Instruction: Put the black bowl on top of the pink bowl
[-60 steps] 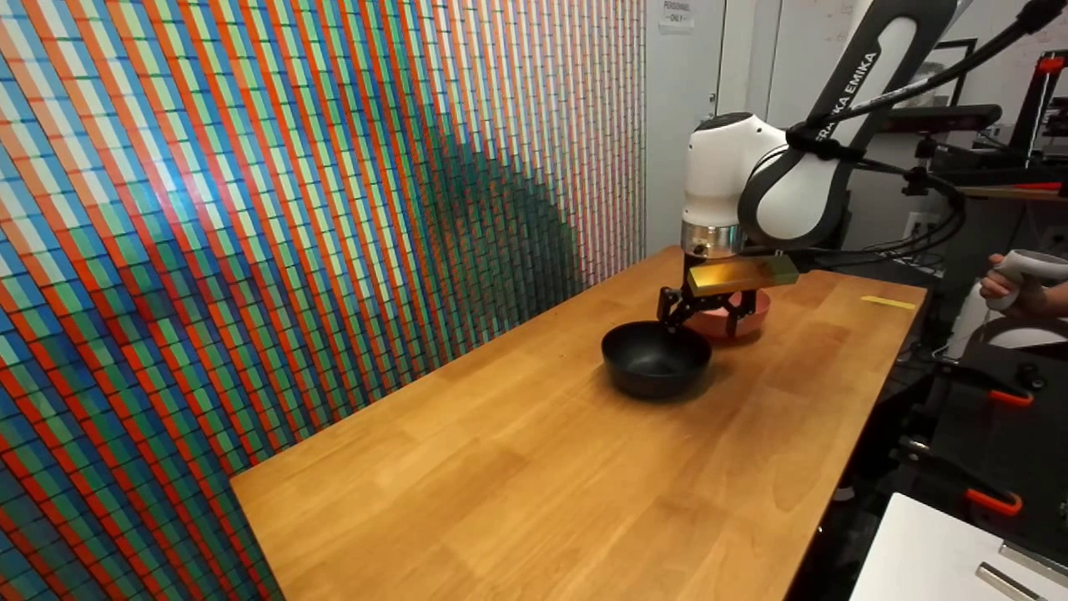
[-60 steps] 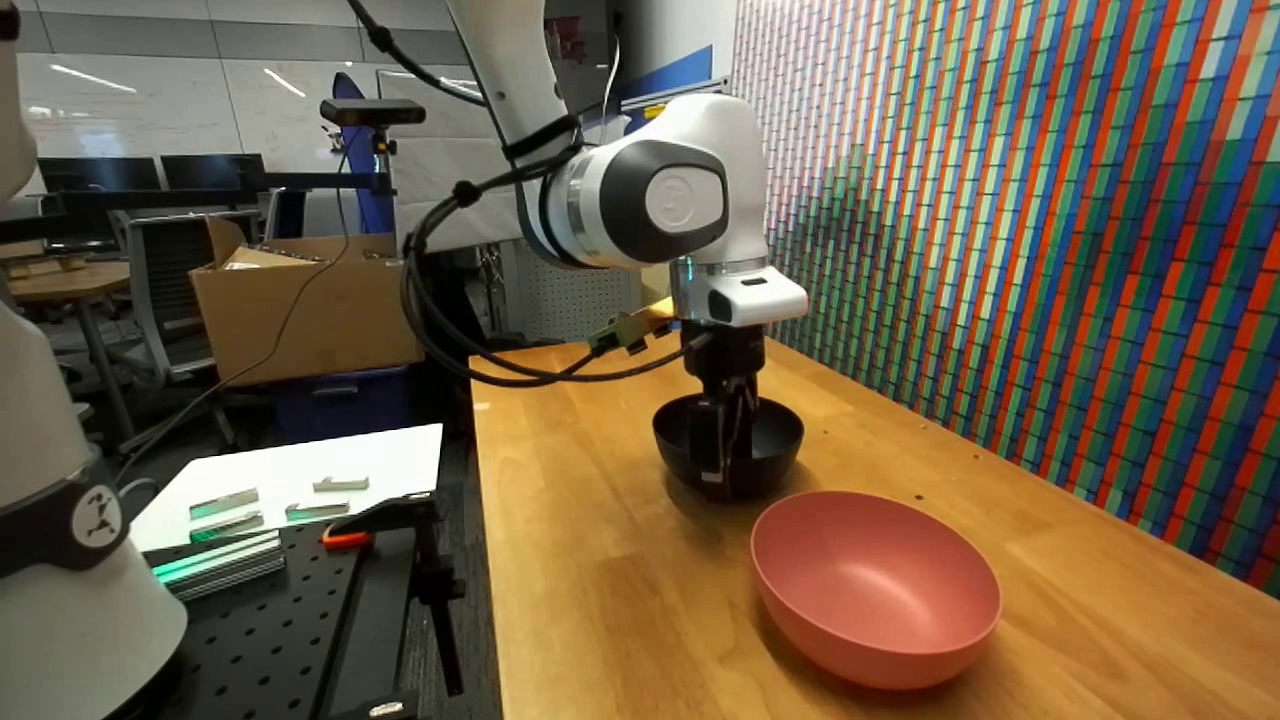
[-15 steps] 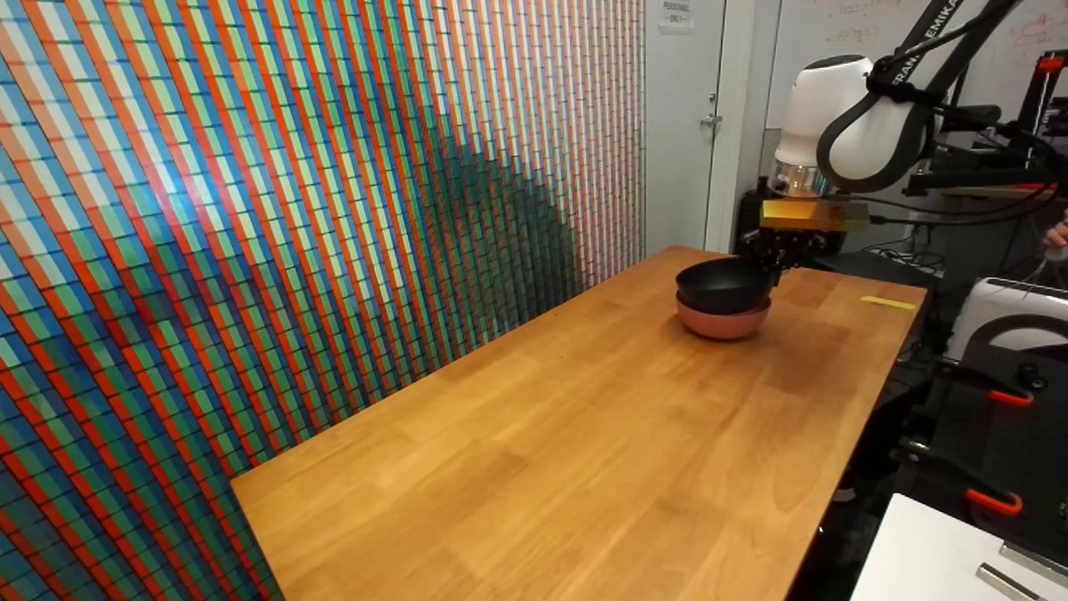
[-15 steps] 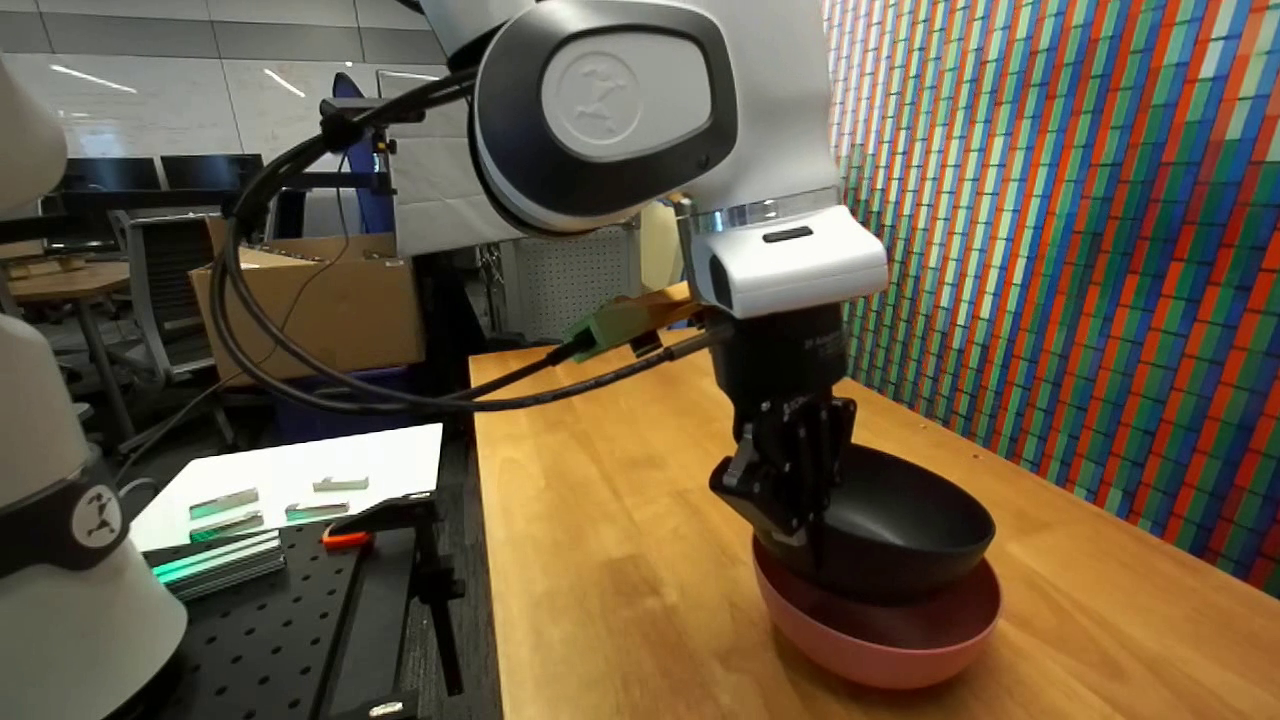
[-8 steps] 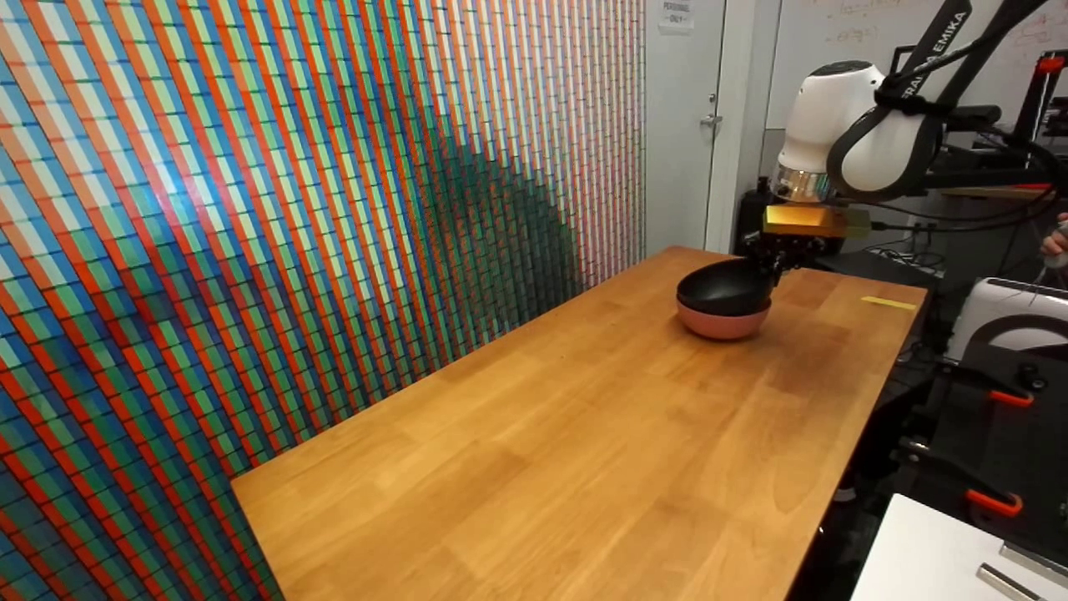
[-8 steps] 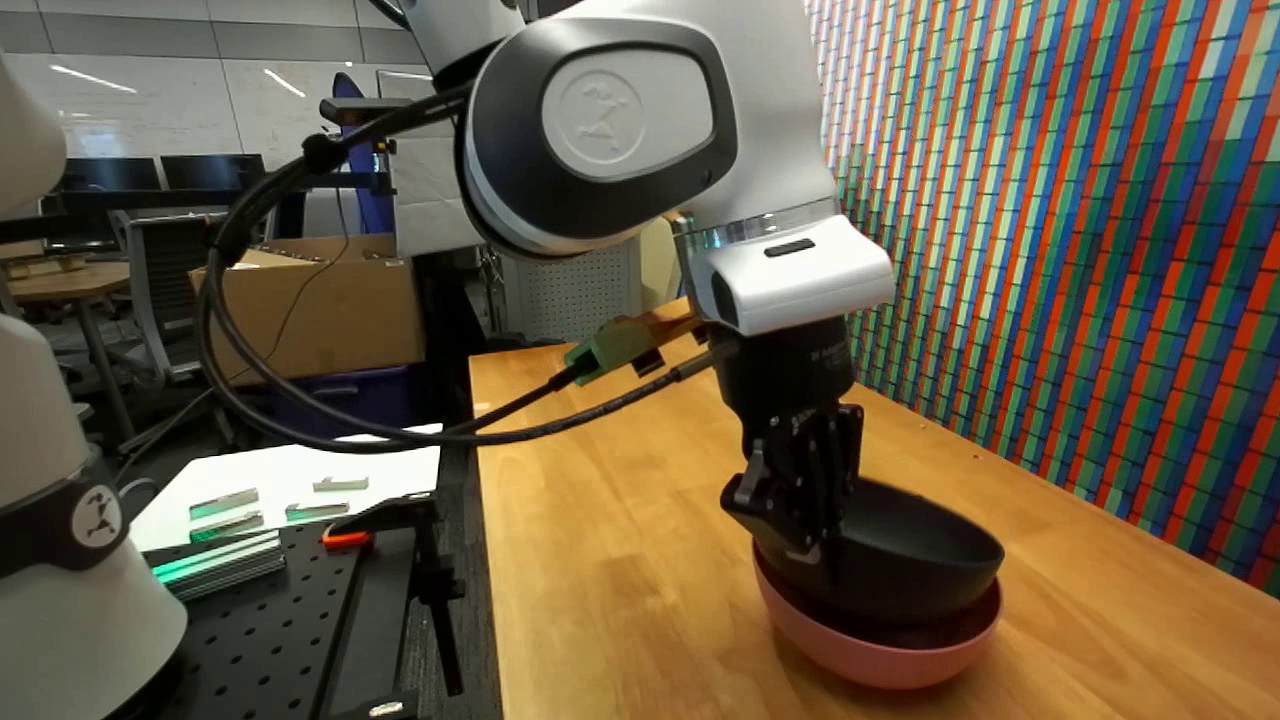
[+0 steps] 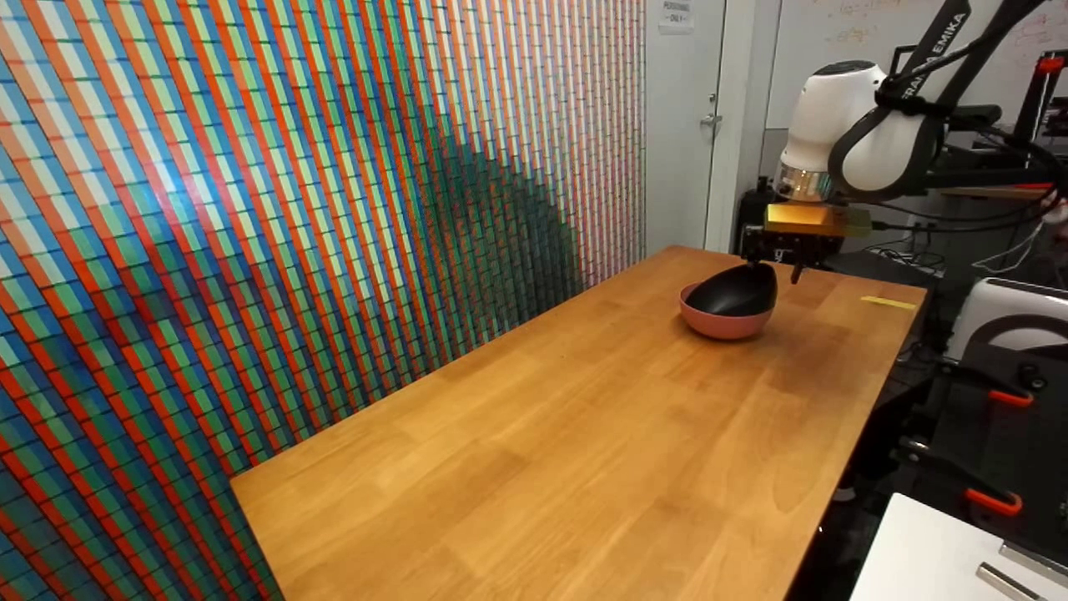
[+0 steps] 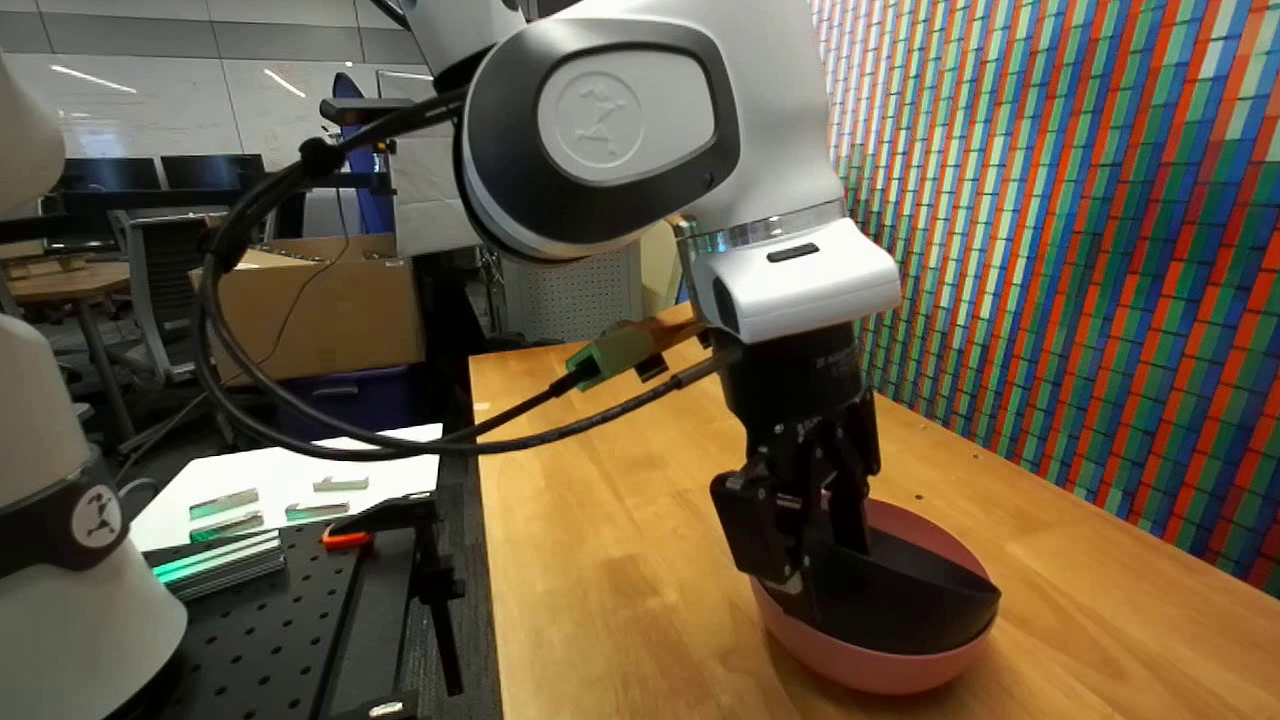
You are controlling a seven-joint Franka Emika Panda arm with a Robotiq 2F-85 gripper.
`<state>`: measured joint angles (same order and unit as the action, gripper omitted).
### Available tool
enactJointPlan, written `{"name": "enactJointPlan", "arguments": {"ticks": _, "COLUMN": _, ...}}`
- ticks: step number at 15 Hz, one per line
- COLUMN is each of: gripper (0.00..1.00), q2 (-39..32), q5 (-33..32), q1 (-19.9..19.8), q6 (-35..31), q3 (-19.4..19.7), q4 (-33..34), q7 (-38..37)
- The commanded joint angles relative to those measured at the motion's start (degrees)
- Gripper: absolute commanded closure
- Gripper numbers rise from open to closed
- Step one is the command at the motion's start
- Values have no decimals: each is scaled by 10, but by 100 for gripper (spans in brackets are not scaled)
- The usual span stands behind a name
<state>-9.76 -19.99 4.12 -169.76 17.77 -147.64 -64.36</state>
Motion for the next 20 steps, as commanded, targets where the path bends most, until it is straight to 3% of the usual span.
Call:
{"name": "enactJointPlan", "arguments": {"ticks": 1, "gripper": 0, "q2": 70, "q5": 66, "q1": -8, "q6": 15, "q3": -40, "q4": -21, "q7": 38}}
{"name": "enactJointPlan", "arguments": {"ticks": 4, "gripper": 0, "q2": 134, "q5": 185, "q1": -20, "q6": 59, "q3": -109, "q4": -29, "q7": 124}}
{"name": "enactJointPlan", "arguments": {"ticks": 7, "gripper": 0, "q2": 183, "q5": 312, "q1": -1, "q6": 167, "q3": -149, "q4": 1, "q7": 238}}
{"name": "enactJointPlan", "arguments": {"ticks": 8, "gripper": 0, "q2": 193, "q5": 323, "q1": 0, "q6": 210, "q3": -155, "q4": 16, "q7": 257}}
{"name": "enactJointPlan", "arguments": {"ticks": 14, "gripper": 0, "q2": 178, "q5": 234, "q1": -20, "q6": 434, "q3": -193, "q4": 128, "q7": 314}}
{"name": "enactJointPlan", "arguments": {"ticks": 20, "gripper": 0, "q2": 146, "q5": 25, "q1": -30, "q6": 508, "q3": -217, "q4": 208, "q7": 294}}
